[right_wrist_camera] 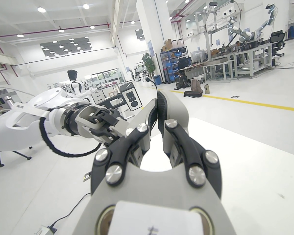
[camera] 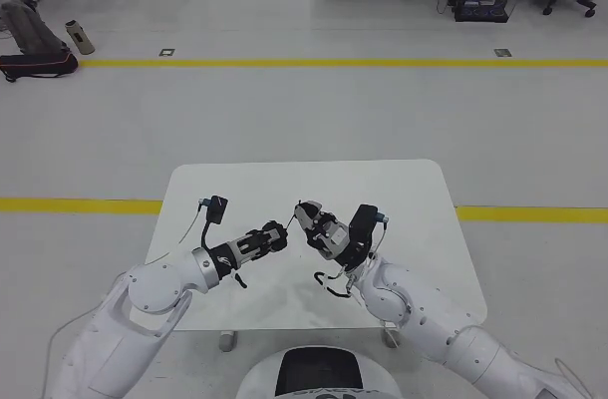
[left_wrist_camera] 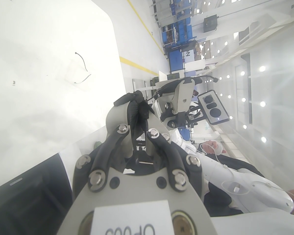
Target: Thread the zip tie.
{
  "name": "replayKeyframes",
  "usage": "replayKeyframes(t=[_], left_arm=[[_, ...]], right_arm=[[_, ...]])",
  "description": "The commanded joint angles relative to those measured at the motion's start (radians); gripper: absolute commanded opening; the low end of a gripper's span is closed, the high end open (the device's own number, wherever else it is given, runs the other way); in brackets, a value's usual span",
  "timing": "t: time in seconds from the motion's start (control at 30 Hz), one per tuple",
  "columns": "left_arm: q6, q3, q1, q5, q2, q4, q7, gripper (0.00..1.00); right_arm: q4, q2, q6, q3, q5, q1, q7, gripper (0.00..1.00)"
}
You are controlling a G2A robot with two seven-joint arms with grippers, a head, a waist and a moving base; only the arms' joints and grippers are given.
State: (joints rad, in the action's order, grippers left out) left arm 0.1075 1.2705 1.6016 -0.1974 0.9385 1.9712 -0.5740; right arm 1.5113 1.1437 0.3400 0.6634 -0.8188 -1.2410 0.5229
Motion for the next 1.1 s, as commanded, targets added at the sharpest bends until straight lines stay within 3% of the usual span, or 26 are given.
replayKeyframes(t=[0.0,1.07], left_arm=[[0.0,0.0,0.0,0.0,0.0,0.0,0.0,0.0],[0.0,0.0,0.0,0.0,0.0,0.0,0.0,0.0]], right_arm=[[-0.003,0.001,0.0,-0.001,0.001,0.002,0.001,0.0],[-0.031,0.01,0.0,-0.005,-0.007,0.005,0.018,0.0]])
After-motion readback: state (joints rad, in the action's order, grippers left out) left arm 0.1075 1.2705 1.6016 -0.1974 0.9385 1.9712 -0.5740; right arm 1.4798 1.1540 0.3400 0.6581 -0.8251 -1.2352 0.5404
